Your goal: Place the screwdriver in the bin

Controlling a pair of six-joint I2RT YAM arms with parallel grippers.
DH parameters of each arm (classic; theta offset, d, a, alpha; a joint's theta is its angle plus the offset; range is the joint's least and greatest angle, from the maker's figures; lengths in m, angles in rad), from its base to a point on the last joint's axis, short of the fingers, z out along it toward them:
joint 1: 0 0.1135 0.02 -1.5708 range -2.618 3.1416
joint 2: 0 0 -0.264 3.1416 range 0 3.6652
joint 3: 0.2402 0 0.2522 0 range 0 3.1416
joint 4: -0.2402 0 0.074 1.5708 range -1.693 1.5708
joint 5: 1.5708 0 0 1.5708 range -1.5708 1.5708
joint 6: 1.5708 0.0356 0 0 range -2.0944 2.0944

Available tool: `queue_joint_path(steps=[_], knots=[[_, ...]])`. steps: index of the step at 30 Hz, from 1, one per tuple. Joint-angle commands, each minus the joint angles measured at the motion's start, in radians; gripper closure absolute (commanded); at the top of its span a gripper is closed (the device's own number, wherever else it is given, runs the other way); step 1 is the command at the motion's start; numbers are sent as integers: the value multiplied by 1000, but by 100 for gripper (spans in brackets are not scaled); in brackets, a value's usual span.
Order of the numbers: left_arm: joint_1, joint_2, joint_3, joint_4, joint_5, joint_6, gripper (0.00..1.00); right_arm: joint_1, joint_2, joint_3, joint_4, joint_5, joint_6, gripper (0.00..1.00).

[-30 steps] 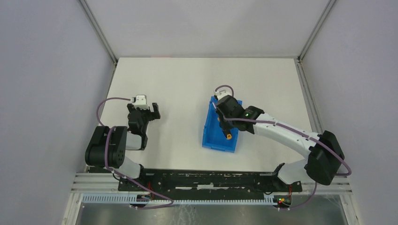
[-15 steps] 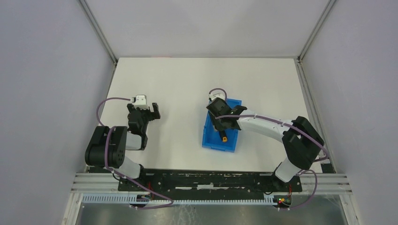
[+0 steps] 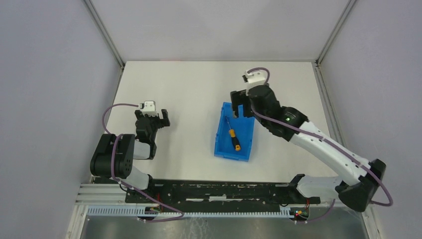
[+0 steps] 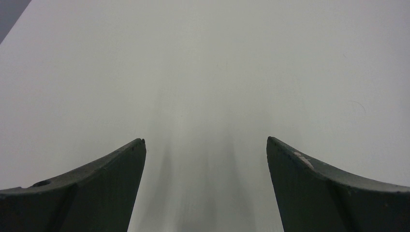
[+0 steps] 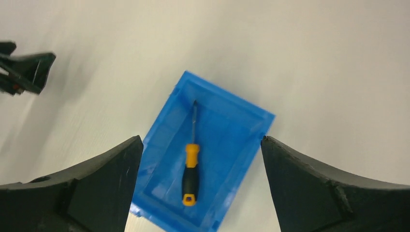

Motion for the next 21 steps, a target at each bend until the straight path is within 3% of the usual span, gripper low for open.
queue_joint_path(steps=[1,6,12,21], knots=[[5,0,9,46,4,-16,0,-123,-157,-149,72,72,-119,2],[5,0,9,47,4,-16,0,-305,-366,-547,388,147,-203,2],[5,0,9,47,4,-16,0,-329,-487,-858,594,207,-203,2],[5,0,9,47,4,-16,0,-329,-515,-961,612,210,-133,2]])
